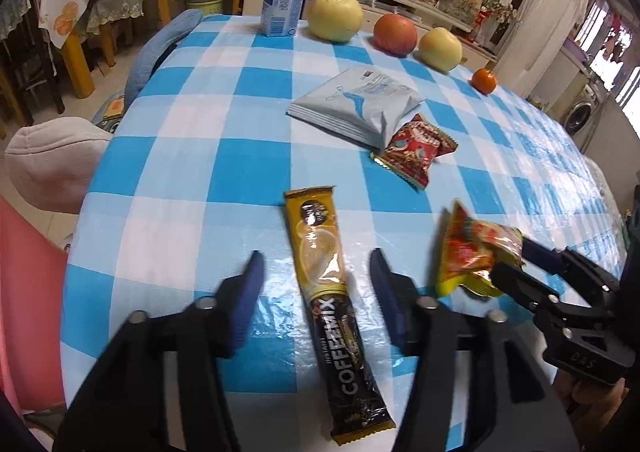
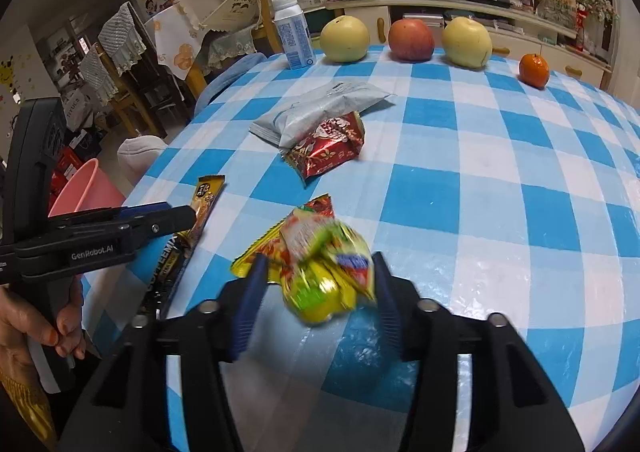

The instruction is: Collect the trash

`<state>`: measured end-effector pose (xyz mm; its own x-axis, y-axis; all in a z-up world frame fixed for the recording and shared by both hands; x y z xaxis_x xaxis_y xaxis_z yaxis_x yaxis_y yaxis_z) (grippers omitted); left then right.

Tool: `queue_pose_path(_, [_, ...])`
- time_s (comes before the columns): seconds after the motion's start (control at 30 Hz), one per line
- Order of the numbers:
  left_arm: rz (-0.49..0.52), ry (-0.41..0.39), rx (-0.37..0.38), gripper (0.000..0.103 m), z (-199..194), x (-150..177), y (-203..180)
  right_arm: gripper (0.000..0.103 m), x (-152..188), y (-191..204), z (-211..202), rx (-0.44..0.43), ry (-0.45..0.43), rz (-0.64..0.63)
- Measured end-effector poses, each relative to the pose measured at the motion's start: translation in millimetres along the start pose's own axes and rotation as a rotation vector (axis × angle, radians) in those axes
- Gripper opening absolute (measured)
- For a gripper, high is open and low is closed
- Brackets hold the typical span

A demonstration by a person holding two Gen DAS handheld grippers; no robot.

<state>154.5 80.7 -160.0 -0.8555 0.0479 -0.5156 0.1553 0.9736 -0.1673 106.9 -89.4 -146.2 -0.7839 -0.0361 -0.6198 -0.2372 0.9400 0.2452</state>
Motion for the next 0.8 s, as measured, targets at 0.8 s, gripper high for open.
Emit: queue_pose_path(0.8, [0.070, -0.064, -0.080, 0.025, 5.6, 9.8, -12.7, 0.041, -3.7, 4.1, 17.8, 0.007, -0.001, -0.081])
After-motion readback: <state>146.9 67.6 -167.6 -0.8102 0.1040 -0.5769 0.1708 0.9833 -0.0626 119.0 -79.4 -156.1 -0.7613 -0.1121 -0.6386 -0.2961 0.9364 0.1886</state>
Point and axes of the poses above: each gripper's, at about its wrist camera, not at the fingertips, and z roughly the way its jaws point, y to its left, x to its underside, the point moved 5 cm from there along z, roughly the way its jaws point, and after that the axes turned 1 degree about z, right-handed, at the moved point
